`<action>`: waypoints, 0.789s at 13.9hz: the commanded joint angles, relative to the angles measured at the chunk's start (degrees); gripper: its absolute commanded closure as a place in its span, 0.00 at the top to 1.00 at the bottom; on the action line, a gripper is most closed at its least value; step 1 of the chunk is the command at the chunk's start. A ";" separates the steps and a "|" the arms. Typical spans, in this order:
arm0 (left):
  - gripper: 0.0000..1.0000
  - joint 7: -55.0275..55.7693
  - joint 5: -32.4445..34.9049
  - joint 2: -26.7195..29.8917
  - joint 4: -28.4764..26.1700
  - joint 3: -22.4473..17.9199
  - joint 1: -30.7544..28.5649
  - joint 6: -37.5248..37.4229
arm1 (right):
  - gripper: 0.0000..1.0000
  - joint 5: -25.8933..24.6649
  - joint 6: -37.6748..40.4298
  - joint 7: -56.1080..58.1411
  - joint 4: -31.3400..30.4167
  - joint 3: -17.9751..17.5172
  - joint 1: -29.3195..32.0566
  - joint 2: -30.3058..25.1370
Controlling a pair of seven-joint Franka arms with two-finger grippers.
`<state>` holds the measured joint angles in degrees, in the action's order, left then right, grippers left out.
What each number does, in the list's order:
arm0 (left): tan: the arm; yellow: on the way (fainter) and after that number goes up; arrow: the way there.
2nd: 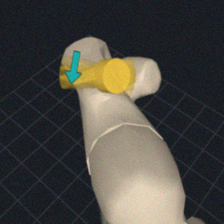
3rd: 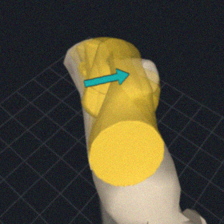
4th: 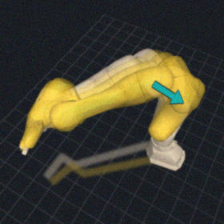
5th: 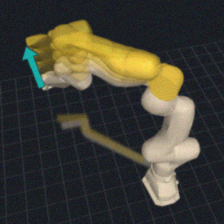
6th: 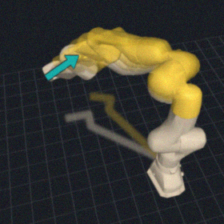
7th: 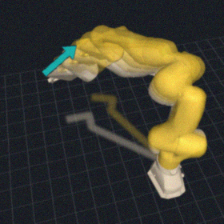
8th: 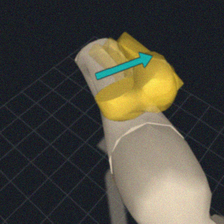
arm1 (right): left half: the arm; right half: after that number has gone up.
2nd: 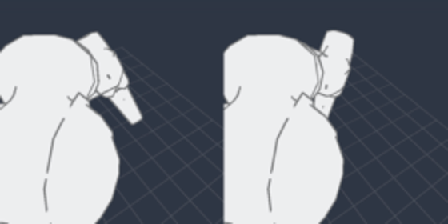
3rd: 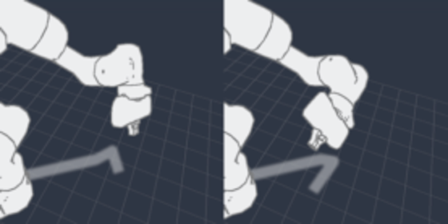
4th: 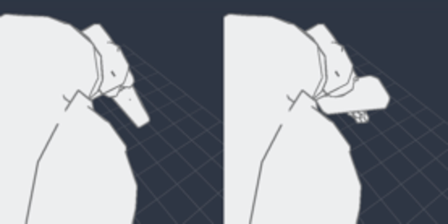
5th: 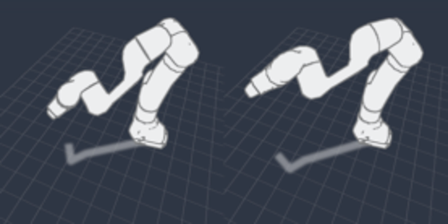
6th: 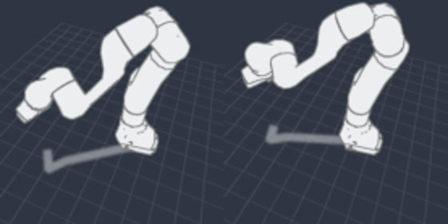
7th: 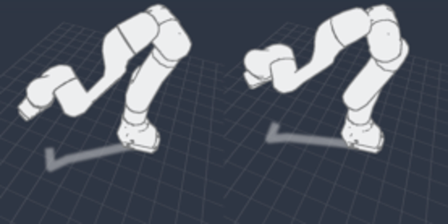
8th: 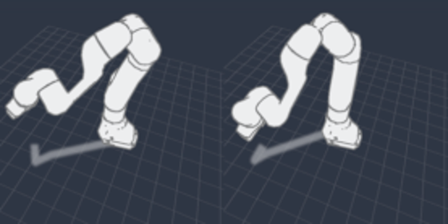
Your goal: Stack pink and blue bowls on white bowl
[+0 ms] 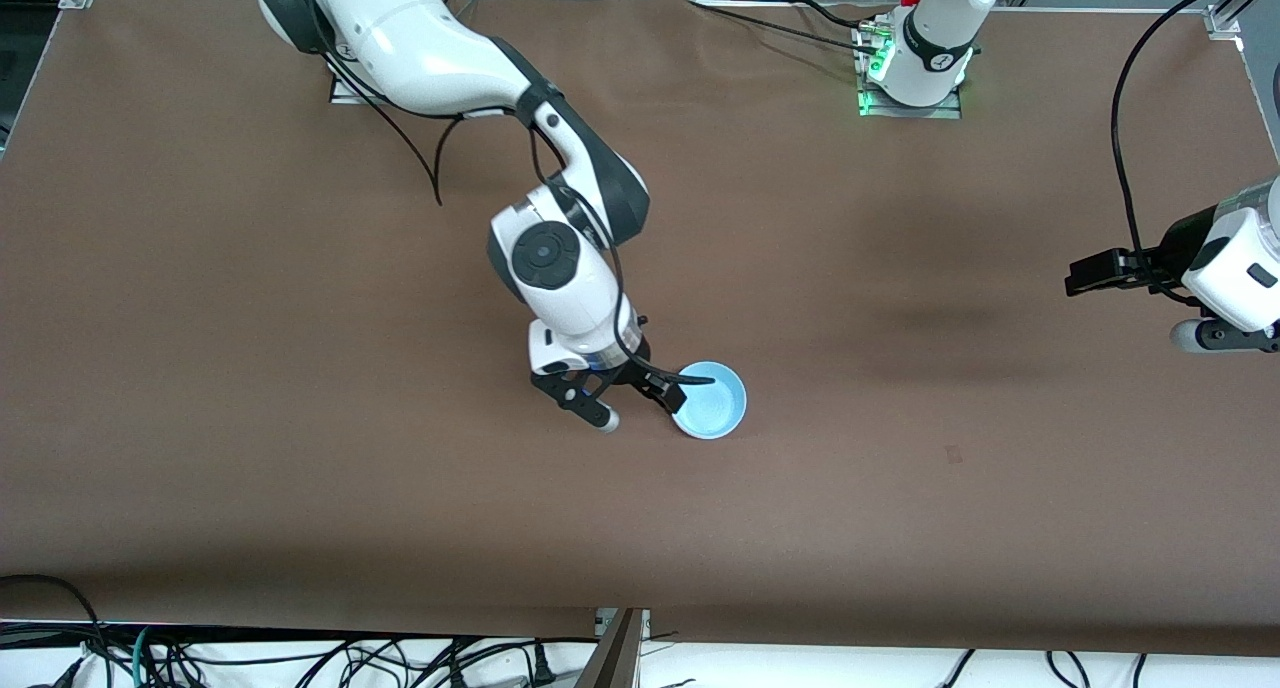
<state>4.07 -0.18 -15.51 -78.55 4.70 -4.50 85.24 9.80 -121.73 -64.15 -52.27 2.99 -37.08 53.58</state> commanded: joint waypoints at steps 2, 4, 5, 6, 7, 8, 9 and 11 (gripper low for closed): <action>1.00 -0.82 0.27 -0.84 1.91 0.14 0.10 -0.87 | 1.00 -0.31 16.56 16.27 -1.87 0.00 6.66 -8.30; 1.00 -0.82 0.18 -0.84 1.91 0.14 0.10 -0.95 | 1.00 -0.83 25.19 25.96 -1.87 0.35 10.87 -11.64; 1.00 -0.82 0.18 -0.84 1.91 0.14 0.10 -0.87 | 1.00 -0.83 29.67 30.79 -2.22 1.05 12.89 -13.57; 1.00 -0.82 0.18 -0.84 1.91 0.14 0.10 -0.87 | 1.00 -0.74 33.45 36.76 -2.66 2.44 14.31 -15.59; 1.00 -0.82 0.18 -0.84 1.91 0.14 0.19 -0.87 | 1.00 -0.83 36.36 42.82 -2.84 3.94 15.45 -17.96; 1.00 -0.91 0.18 -0.84 2.00 0.14 0.19 -0.87 | 1.00 -0.74 40.48 47.58 -3.01 6.30 15.72 -19.99; 1.00 -0.91 0.18 -0.84 2.00 0.14 0.10 -0.87 | 1.00 -0.66 43.83 51.02 -3.45 8.59 15.73 -22.18; 1.00 -0.82 0.18 -0.84 1.91 0.14 0.10 -0.87 | 1.00 -1.35 46.23 58.23 -7.56 11.59 15.55 -27.28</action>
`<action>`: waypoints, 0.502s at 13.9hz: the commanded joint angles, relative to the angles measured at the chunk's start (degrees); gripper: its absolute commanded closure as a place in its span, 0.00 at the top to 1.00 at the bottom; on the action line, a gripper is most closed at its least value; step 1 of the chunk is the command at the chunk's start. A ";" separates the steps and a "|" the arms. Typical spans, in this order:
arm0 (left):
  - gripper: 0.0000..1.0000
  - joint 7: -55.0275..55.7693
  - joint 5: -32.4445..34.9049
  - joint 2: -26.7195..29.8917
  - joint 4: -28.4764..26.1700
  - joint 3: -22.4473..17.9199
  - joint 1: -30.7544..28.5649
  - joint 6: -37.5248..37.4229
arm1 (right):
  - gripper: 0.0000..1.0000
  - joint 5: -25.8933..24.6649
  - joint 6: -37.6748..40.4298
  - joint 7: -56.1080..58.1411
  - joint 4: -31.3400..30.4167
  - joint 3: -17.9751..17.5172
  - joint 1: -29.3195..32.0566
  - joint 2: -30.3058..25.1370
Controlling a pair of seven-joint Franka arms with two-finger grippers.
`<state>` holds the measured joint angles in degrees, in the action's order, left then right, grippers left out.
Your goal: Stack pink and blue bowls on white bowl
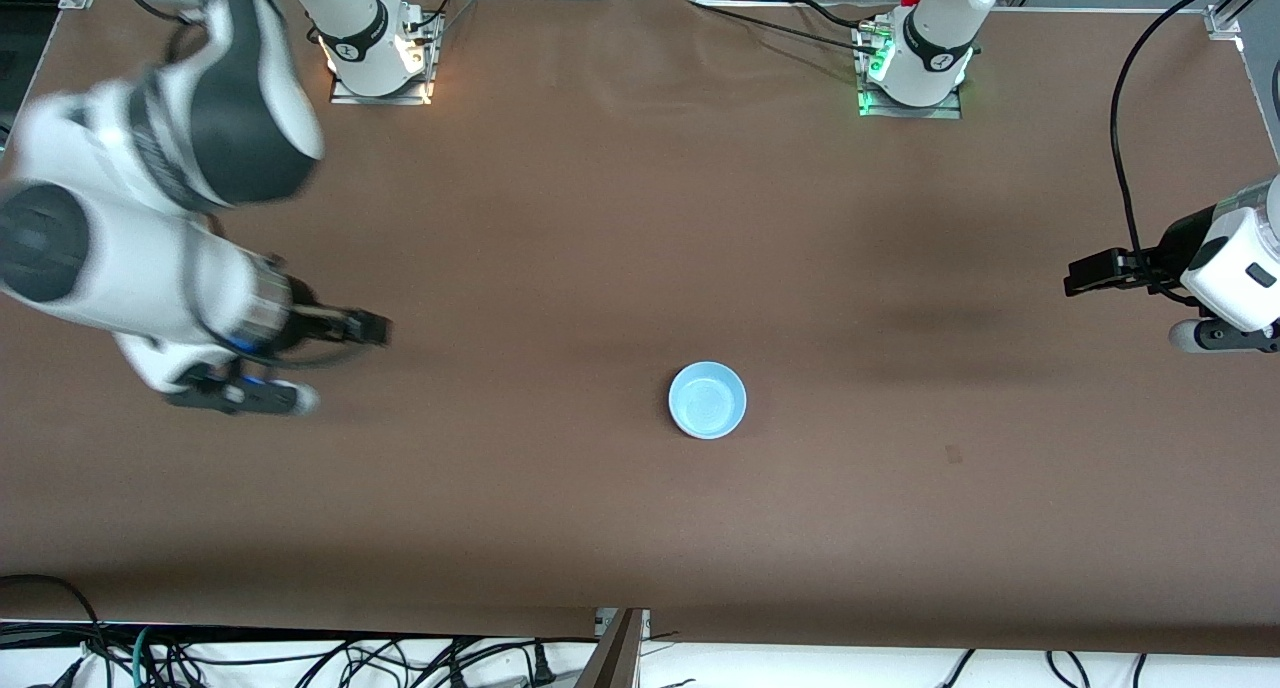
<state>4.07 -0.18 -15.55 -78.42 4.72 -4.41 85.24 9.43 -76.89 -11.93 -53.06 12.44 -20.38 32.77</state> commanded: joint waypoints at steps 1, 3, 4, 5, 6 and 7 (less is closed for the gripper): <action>1.00 -0.82 0.18 -0.80 1.87 0.11 0.01 -0.86 | 1.00 -1.25 0.87 7.43 -11.58 2.85 -1.33 -10.14; 1.00 -0.82 0.18 -0.80 1.87 0.11 0.01 -0.86 | 1.00 -3.00 -6.30 7.79 -27.45 2.59 -1.15 -21.19; 1.00 -0.82 0.27 -0.80 1.87 0.11 0.01 -0.95 | 1.00 -4.32 -10.60 9.89 -34.15 2.41 -1.07 -25.52; 1.00 -0.82 0.18 -0.80 1.87 0.11 0.01 -0.95 | 1.00 -5.55 -12.56 13.30 -36.39 1.98 -0.98 -26.87; 1.00 -0.82 0.18 -0.80 1.87 0.11 0.01 -0.95 | 1.00 -5.74 -12.84 13.86 -36.16 1.89 -0.80 -26.88; 1.00 -0.82 0.18 -0.80 1.87 0.11 0.01 -0.95 | 1.00 -5.74 -12.50 13.95 -35.54 1.97 -0.72 -26.71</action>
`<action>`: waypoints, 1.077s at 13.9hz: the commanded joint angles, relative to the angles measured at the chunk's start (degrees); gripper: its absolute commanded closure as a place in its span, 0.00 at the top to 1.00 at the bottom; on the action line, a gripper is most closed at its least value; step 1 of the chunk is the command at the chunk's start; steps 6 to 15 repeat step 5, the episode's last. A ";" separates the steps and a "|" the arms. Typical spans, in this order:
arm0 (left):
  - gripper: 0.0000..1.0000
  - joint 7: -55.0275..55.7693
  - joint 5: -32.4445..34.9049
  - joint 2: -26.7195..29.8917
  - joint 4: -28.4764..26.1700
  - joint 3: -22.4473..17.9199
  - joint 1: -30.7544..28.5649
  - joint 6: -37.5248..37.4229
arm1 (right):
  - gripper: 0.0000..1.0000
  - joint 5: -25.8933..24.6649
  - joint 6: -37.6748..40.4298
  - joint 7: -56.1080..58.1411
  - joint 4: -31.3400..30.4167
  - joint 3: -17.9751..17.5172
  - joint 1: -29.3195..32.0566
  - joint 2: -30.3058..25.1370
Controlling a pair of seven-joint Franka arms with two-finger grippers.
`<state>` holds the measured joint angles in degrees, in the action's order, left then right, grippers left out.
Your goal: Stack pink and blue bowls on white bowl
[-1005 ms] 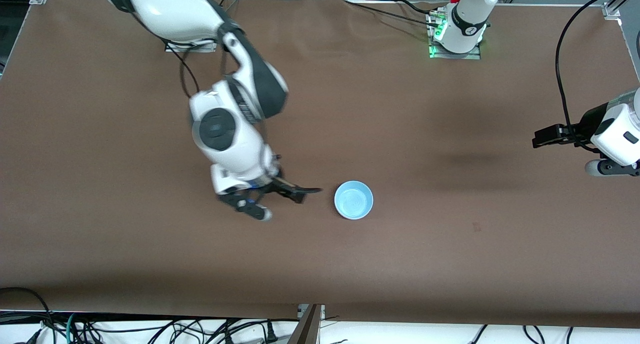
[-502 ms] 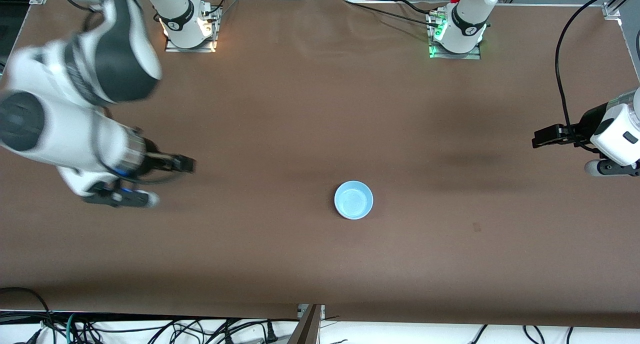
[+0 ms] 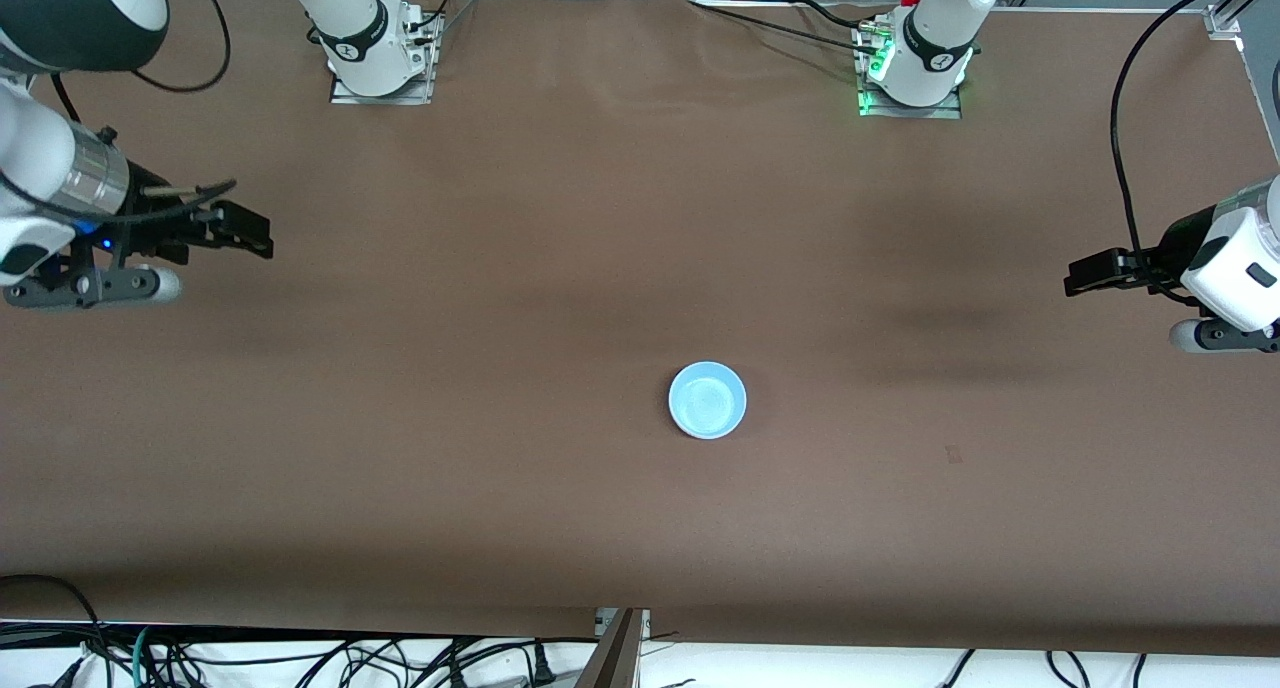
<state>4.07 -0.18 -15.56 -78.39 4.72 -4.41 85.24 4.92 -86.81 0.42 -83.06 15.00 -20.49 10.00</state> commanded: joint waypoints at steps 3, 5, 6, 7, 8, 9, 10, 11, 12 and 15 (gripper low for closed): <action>1.00 -0.65 0.18 -0.79 1.84 0.20 0.10 -0.95 | 1.00 -1.23 -2.48 1.69 -4.57 -0.58 -0.87 -3.58; 1.00 -0.47 0.18 -0.79 1.84 0.12 0.10 -1.04 | 1.00 -2.62 -2.66 1.51 -4.57 -0.84 -1.13 -3.50; 1.00 -0.47 0.18 -0.79 1.84 0.12 0.10 -1.04 | 1.00 -2.62 -2.66 1.51 -4.57 -0.84 -1.13 -3.50; 1.00 -0.47 0.18 -0.79 1.84 0.12 0.10 -1.04 | 1.00 -2.62 -2.66 1.51 -4.57 -0.84 -1.13 -3.50; 1.00 -0.47 0.18 -0.79 1.84 0.12 0.10 -1.04 | 1.00 -2.62 -2.66 1.51 -4.57 -0.84 -1.13 -3.50; 1.00 -0.47 0.18 -0.79 1.84 0.12 0.10 -1.04 | 1.00 -2.62 -2.66 1.51 -4.57 -0.84 -1.13 -3.50; 1.00 -0.47 0.18 -0.79 1.84 0.12 0.10 -1.04 | 1.00 -2.62 -2.66 1.51 -4.57 -0.84 -1.13 -3.50; 1.00 -0.47 0.18 -0.79 1.84 0.12 0.10 -1.04 | 1.00 -2.62 -2.66 1.51 -4.57 -0.84 -1.13 -3.50; 1.00 -0.47 0.18 -0.79 1.84 0.12 0.10 -1.04 | 1.00 -2.62 -2.66 1.51 -4.57 -0.84 -1.13 -3.50; 1.00 -0.47 0.18 -0.79 1.84 0.12 0.10 -1.04 | 1.00 -2.62 -2.66 1.51 -4.57 -0.84 -1.13 -3.50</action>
